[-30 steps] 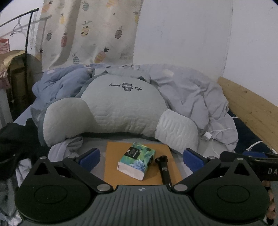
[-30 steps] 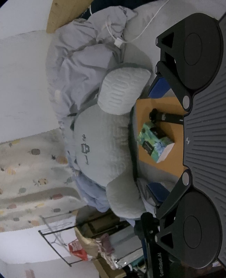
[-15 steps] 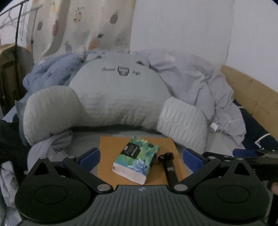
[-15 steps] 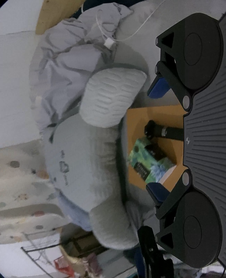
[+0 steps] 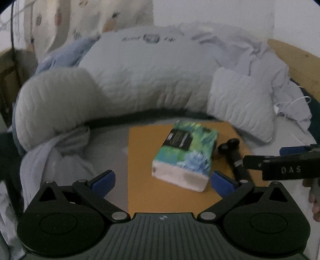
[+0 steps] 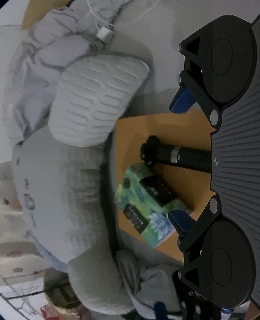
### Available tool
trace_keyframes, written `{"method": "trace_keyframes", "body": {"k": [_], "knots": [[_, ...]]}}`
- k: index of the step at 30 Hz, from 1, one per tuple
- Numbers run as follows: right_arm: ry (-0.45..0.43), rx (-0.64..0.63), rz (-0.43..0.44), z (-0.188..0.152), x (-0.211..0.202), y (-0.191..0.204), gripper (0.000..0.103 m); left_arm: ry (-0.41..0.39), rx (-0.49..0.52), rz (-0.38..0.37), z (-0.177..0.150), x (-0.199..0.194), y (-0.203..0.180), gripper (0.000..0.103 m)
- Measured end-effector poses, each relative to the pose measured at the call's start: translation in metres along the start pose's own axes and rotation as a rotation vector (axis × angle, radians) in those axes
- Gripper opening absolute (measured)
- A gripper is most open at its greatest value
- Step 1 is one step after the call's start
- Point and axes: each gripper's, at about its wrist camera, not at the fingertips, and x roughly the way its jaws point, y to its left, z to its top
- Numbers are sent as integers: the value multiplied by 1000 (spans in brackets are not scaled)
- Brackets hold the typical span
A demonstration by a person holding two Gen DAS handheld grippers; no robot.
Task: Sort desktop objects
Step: 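Close the right gripper around the black shaver's handle, then lift the shaver with the right gripper and carry it toward the cardboard box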
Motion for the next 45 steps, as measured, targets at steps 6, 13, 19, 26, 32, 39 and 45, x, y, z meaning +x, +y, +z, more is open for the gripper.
{"method": "trace_keyframes", "body": {"k": [6, 13, 19, 26, 32, 39, 45], "knots": [[54, -8, -19, -3, 41, 5, 98, 29, -46, -14, -11, 4, 20, 103], [99, -12, -62, -6, 65, 6, 93, 19, -46, -11, -14, 0, 28, 103], [126, -28, -76, -7, 77, 5, 88, 8, -47, -14, -15, -1, 32, 103], [124, -65, -90, -9, 86, 7, 88, -6, -54, -18, -17, -3, 37, 103], [111, -48, -112, -8, 88, 6, 84, 1, -55, -9, -21, 2, 39, 103], [85, -60, -105, -7, 82, 6, 40, 1, -66, -8, -26, 1, 41, 103], [79, -59, -102, -9, 79, 6, 38, -4, -75, -12, -28, -4, 43, 103]]}}
